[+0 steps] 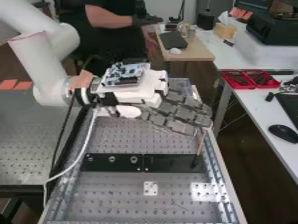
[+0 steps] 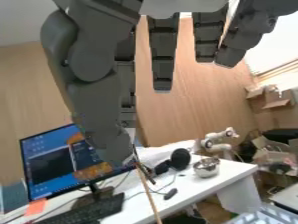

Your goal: Grab the drill bit and place it in the clear container

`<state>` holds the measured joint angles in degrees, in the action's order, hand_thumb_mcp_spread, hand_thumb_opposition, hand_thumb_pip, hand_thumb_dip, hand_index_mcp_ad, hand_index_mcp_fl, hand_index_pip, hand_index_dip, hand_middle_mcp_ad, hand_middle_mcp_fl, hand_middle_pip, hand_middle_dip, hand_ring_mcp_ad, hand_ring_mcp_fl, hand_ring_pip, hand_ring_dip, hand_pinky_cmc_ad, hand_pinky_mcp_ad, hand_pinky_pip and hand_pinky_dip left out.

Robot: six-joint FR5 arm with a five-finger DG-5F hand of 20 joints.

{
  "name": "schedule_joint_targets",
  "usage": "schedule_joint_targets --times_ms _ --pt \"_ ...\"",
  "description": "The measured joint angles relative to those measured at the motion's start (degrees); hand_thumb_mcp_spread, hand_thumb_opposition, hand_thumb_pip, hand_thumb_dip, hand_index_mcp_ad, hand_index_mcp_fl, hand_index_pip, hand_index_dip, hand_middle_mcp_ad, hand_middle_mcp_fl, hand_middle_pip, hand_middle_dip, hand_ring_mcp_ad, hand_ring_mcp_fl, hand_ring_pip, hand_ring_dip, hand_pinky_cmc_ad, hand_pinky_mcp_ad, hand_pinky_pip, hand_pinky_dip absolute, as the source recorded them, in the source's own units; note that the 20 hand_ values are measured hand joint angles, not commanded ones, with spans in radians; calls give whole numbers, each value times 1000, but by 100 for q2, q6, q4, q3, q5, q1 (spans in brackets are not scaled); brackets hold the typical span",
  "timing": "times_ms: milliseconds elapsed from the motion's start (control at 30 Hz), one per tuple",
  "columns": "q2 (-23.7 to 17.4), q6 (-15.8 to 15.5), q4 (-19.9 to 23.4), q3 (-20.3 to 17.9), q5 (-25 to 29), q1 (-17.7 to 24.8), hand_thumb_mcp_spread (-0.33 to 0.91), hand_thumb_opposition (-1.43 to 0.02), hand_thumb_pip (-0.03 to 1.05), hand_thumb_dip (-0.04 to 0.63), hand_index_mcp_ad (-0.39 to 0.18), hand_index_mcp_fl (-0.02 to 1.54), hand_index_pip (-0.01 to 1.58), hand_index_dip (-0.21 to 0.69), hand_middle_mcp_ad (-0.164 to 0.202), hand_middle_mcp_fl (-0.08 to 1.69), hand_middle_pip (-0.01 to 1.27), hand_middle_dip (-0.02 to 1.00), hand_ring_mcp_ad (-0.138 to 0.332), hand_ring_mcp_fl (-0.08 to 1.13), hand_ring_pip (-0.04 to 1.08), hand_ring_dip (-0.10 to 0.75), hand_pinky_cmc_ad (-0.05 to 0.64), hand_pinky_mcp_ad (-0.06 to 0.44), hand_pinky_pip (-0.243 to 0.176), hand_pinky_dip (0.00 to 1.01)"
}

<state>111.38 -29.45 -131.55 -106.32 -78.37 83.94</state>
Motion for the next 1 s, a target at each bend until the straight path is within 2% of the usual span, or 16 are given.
schedule_joint_targets --times_ms 233,500,1000 --pt "-261 47 125 -152 -280 197 682 -935 499 237 -152 745 1185 73 94 309 148 199 265 42 96 16 295 183 -75 195" --pt "-400 263 176 -225 -681 585 679 -948 499 237 -154 757 1166 73 94 305 145 199 265 42 96 16 295 183 -75 195" --pt "-234 733 74 -94 -1206 1035 677 -951 496 236 -154 775 1150 73 94 309 145 199 265 42 96 16 295 187 -75 195"
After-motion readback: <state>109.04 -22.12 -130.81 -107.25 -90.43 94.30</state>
